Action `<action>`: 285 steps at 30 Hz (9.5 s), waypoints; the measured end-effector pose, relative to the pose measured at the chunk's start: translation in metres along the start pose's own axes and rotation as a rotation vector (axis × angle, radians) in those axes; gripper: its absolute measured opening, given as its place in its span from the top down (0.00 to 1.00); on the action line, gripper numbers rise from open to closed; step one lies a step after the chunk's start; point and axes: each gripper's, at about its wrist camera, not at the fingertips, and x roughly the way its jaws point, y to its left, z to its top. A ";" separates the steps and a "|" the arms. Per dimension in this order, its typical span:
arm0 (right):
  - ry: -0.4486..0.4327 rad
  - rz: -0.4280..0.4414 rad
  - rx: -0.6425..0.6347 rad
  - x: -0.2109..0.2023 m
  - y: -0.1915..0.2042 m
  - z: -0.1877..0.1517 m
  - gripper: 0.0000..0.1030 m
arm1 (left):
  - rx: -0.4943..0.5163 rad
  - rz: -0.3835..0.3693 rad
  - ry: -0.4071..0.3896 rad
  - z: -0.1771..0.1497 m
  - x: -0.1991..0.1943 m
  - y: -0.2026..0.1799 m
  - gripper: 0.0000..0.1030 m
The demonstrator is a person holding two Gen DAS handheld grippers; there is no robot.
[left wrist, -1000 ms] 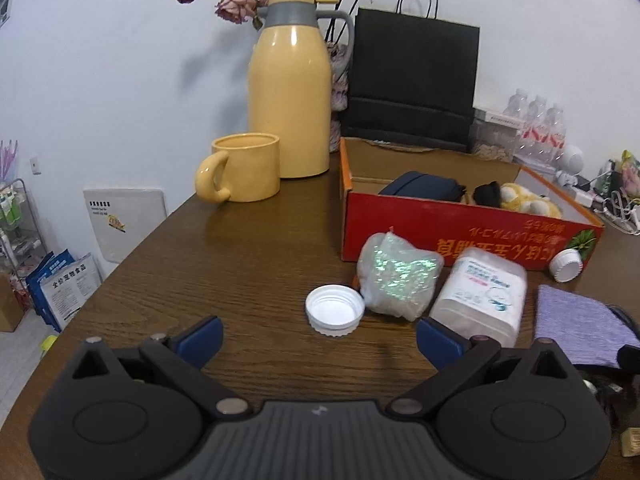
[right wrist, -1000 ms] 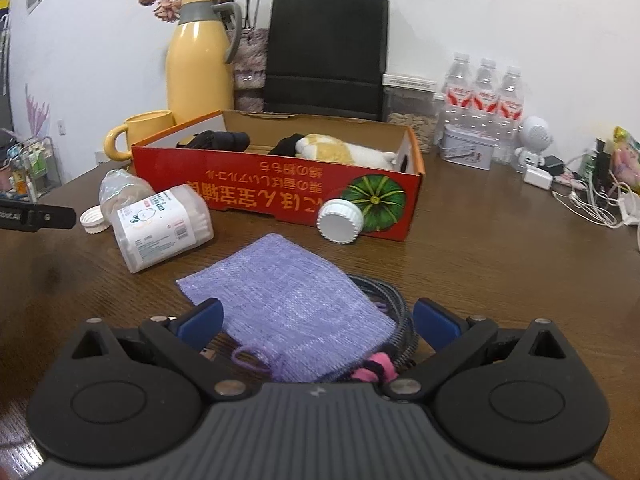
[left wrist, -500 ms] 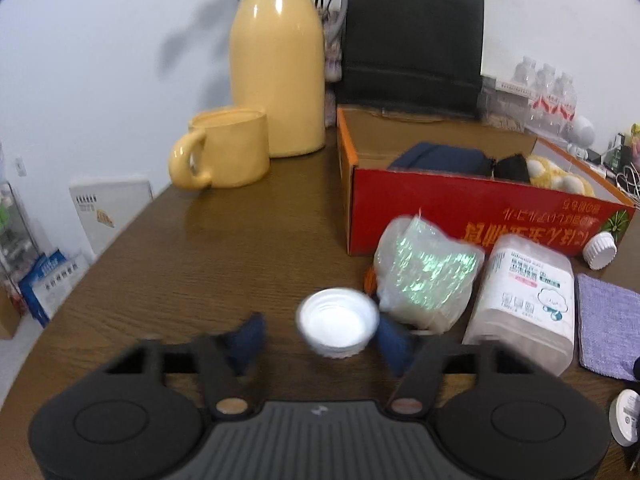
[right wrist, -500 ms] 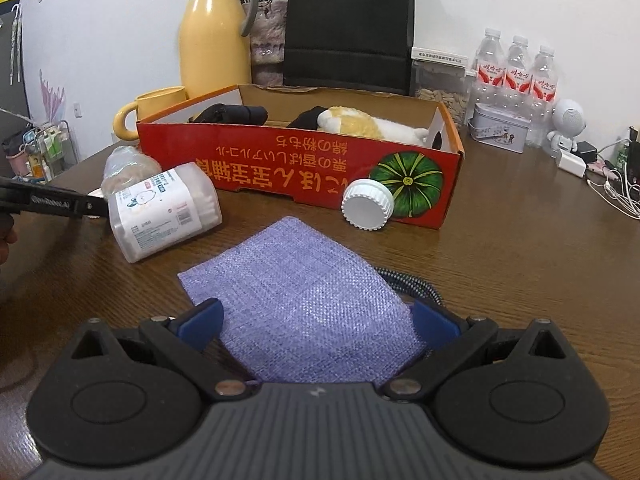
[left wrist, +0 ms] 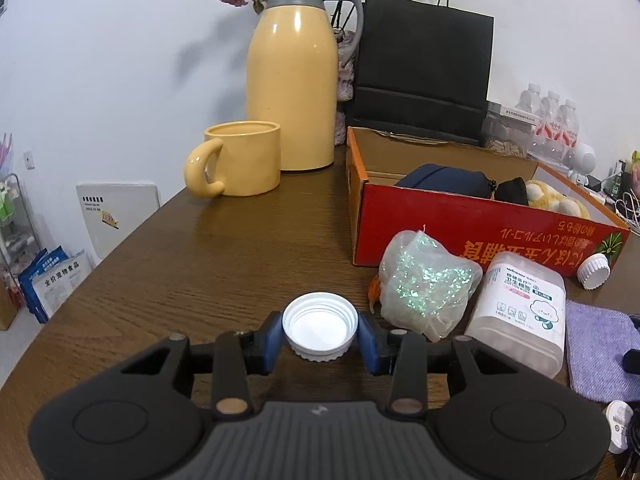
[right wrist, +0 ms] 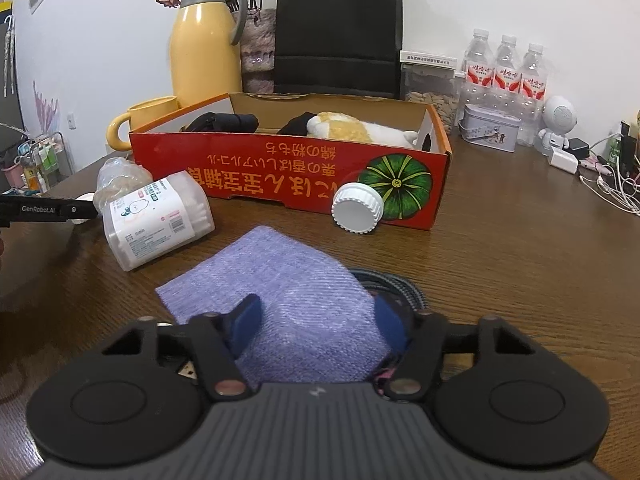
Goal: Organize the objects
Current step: 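Return both grippers to the pile and grasp a white cap with the left gripper, then pinch the purple cloth with the right gripper while the left gripper holds the white cap, then carry the white cap and purple cloth into the box and open both grippers, then withdraw both grippers from the box back toward the table items, then grasp the yellow block with the right gripper while the left gripper grasps the cotton-swab box, then carry the yellow block and cotton-swab box into the box and open both grippers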
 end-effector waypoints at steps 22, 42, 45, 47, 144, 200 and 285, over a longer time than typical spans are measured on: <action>-0.102 0.092 0.028 -0.020 0.003 -0.003 0.99 | -0.014 -0.002 -0.002 -0.003 -0.003 0.000 0.63; 0.028 0.005 -0.050 0.012 0.003 0.008 0.49 | -0.038 -0.022 -0.002 -0.004 -0.007 0.003 0.63; 0.007 0.017 -0.033 0.007 0.001 0.007 0.71 | -0.038 -0.026 -0.001 -0.004 -0.007 0.003 0.63; -0.011 0.026 -0.021 0.003 -0.001 0.006 0.76 | -0.040 -0.024 -0.003 -0.004 -0.007 0.002 0.63; -0.276 -0.071 -0.030 0.031 -0.004 0.146 0.00 | 0.030 -0.081 -0.203 0.135 0.024 -0.106 0.00; -0.072 0.055 0.075 -0.084 0.043 -0.068 0.65 | 0.053 -0.173 -0.010 -0.073 -0.120 -0.061 0.02; -0.328 0.007 -0.001 0.032 0.009 0.155 0.64 | 0.099 -0.124 -0.190 0.139 0.032 -0.118 0.38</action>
